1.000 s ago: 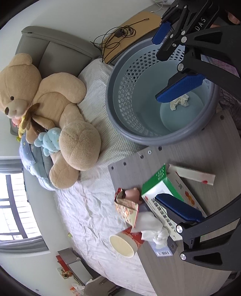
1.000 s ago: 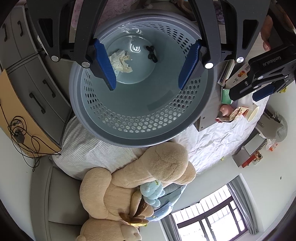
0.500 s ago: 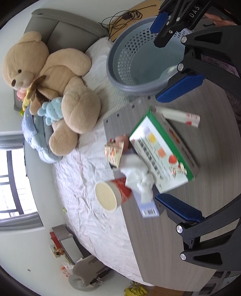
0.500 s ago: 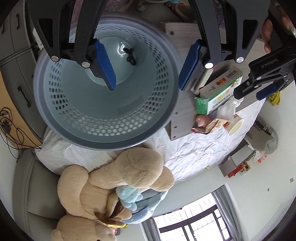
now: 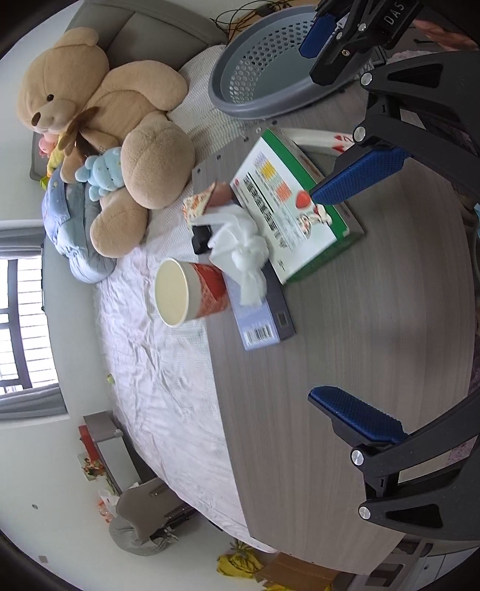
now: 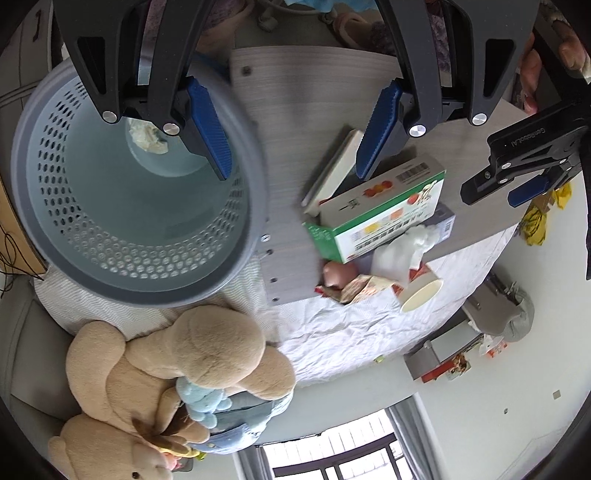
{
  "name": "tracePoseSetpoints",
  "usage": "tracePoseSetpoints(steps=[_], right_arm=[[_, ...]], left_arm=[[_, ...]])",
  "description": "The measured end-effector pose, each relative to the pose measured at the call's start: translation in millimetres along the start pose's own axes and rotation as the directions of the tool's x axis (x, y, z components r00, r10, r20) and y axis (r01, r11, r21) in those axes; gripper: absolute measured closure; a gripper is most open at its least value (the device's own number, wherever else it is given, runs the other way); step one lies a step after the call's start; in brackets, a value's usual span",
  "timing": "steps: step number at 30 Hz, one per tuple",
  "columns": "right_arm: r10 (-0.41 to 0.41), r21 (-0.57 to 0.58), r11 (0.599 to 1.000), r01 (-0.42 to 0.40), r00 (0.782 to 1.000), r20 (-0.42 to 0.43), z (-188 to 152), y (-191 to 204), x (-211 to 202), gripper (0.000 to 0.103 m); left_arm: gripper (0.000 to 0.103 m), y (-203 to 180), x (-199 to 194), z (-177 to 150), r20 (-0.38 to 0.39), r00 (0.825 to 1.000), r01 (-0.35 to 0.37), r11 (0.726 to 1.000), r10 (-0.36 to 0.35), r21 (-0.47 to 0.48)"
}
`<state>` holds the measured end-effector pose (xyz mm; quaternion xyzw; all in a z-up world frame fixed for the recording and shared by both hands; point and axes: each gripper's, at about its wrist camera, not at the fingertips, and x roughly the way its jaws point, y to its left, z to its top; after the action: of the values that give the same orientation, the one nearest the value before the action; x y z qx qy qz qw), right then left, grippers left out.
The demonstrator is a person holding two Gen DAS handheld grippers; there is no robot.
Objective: Collect trash
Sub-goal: 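Withdraw both grippers from the wastebasket back toward the table, then grasp the white paper strip beside the green box with the right gripper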
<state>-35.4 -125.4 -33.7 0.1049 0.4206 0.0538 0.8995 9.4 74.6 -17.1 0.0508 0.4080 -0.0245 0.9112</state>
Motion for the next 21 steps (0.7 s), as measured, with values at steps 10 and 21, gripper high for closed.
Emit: tracePoseSetpoints(steps=[10,21], right_arm=[[-0.026,-0.040,0.999,0.024,0.999,-0.045,-9,33,27,0.036],[-0.095,-0.040,0.995,0.092,0.991,-0.089,-4,43,55,0.036]], left_arm=[[0.006,25,2,-16,-0.001,1.000,-0.025,0.999,0.025,-0.036],[0.006,39,3,-17,0.011,1.000,-0.024,0.997,0.025,-0.070]])
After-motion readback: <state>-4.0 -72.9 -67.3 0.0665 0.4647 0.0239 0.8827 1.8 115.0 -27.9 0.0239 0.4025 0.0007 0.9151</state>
